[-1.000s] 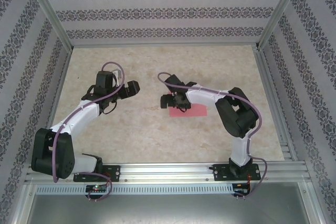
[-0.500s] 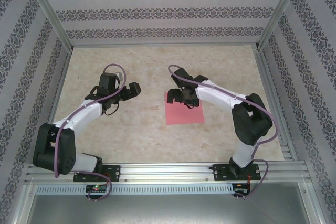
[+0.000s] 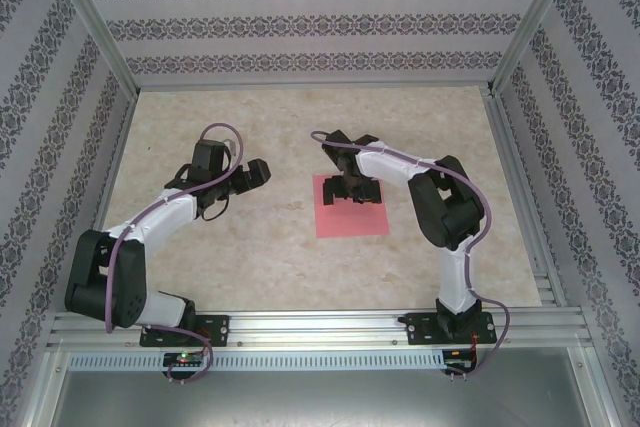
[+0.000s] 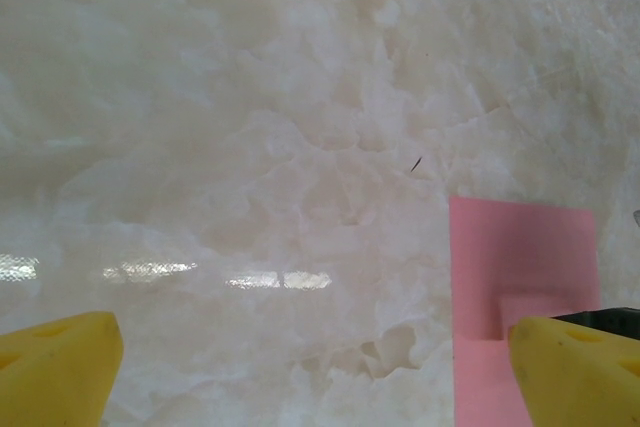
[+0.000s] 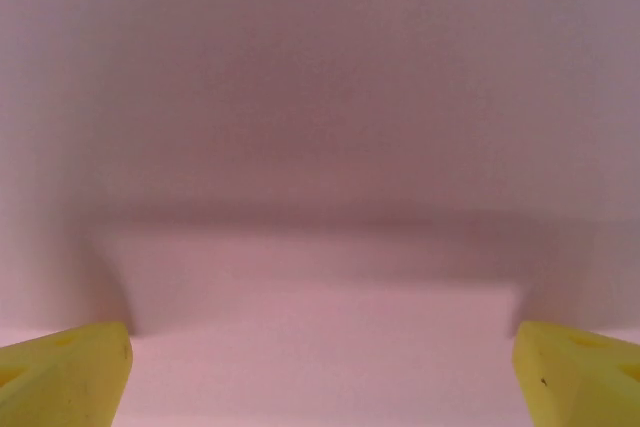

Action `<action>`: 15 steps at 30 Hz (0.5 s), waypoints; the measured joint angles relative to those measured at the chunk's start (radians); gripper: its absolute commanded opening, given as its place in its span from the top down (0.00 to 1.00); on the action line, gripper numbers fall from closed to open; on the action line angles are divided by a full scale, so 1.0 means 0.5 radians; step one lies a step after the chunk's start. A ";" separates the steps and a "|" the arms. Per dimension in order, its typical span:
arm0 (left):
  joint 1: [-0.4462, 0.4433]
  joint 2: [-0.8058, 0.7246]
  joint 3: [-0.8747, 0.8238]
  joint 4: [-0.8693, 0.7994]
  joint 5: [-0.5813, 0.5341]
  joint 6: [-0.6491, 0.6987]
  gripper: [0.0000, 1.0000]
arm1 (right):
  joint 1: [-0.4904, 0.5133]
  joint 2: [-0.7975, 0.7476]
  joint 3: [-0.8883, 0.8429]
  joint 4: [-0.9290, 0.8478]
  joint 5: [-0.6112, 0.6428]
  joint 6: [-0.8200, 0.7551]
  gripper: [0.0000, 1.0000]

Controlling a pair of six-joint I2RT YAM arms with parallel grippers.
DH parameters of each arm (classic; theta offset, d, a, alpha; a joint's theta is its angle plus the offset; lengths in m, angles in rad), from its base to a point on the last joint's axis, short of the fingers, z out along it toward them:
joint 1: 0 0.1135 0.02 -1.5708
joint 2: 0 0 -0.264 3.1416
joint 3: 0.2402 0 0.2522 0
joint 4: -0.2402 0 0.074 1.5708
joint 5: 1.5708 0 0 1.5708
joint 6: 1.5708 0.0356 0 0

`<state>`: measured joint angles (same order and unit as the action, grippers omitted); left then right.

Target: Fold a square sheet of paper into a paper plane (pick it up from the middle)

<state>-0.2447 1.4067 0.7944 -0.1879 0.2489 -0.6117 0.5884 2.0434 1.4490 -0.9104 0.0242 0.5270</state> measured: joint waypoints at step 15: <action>-0.027 0.055 0.001 -0.002 -0.009 0.000 0.00 | -0.003 0.047 0.011 0.021 -0.007 -0.013 0.13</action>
<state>-0.2581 1.4342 0.7948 -0.1890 0.2443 -0.6117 0.5869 2.0666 1.4548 -0.8997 0.0208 0.5205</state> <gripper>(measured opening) 0.999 0.884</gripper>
